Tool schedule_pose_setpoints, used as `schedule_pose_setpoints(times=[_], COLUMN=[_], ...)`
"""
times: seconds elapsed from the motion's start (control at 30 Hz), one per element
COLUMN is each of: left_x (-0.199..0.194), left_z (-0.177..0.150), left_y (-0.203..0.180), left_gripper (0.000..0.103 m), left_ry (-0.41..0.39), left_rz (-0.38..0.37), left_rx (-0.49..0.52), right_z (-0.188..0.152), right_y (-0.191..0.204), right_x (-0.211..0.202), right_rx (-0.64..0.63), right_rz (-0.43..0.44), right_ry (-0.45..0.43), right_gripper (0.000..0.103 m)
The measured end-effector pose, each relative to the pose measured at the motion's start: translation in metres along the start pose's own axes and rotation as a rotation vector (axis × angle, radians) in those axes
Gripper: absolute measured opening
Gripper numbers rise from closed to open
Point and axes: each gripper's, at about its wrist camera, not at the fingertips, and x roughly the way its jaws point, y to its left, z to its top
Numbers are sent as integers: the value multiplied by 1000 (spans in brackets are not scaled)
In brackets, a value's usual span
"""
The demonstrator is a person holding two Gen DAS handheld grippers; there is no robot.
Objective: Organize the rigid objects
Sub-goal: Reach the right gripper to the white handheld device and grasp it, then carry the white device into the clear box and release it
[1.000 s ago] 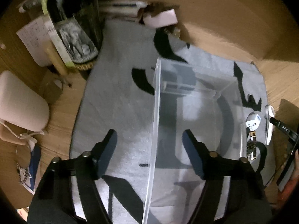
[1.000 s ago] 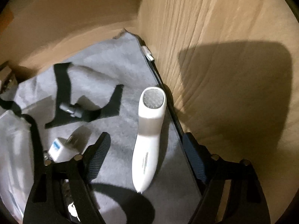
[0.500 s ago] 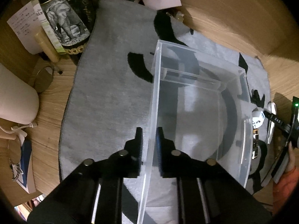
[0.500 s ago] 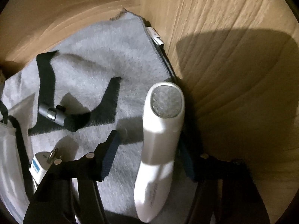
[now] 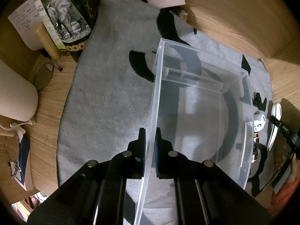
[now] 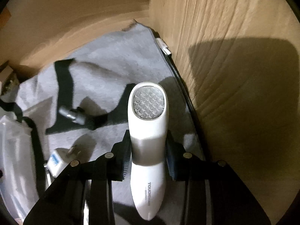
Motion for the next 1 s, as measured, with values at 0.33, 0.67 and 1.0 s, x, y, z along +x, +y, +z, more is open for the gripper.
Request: schedule_pose_setpoints(times=[0.33, 0.67, 1.0], left_x=[-4, -2, -2], left_z=[1, 0, 5], left_y=[3, 1, 6], left_gripper=[8, 8, 8], left_ry=[8, 35, 28], left_rz=[-49, -95, -134], left_rx=[60, 134, 172], right_z=[-11, -7, -21], right_y=[21, 88, 182], right_x=[-90, -127, -86], right_rx=[-43, -111, -281], right_rz=[60, 203, 307], right_ry=[-101, -144, -18], right_gripper=[30, 30, 30])
